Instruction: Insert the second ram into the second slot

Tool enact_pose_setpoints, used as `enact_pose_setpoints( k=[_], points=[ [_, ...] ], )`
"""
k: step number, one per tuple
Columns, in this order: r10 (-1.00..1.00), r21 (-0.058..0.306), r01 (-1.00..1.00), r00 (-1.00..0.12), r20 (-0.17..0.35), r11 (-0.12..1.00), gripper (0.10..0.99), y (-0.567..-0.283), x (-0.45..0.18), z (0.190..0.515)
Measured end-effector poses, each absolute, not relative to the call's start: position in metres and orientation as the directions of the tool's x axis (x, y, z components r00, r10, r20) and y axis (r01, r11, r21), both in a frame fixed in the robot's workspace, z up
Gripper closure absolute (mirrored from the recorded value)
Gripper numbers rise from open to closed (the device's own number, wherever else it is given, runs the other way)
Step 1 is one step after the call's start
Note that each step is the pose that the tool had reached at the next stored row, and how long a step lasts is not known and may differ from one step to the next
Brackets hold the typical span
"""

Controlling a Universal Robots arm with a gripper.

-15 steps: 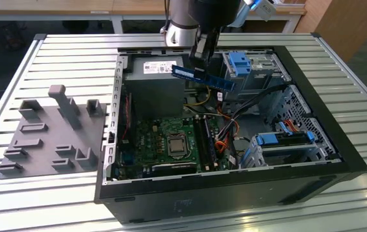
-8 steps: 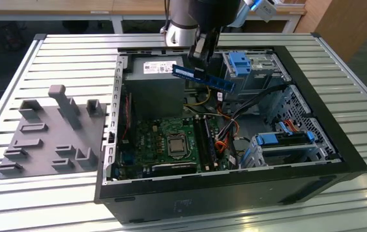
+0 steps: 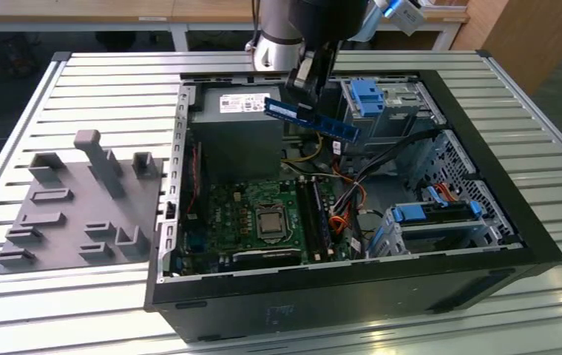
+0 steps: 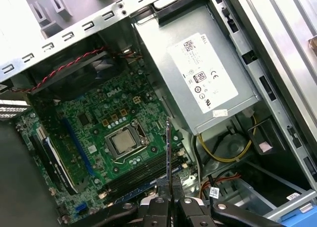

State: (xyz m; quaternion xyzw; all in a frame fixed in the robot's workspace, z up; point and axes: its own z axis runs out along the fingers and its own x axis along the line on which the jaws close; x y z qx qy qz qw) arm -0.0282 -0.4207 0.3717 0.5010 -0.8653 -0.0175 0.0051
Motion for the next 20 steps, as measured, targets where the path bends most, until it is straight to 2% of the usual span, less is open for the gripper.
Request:
enact_pose_setpoints(
  k=[20],
  points=[
    [-0.821, 0.035, -0.82, -0.571, -0.008, 0.571, 0.953, -0.4207, -0.0281, 0.3713]
  ],
)
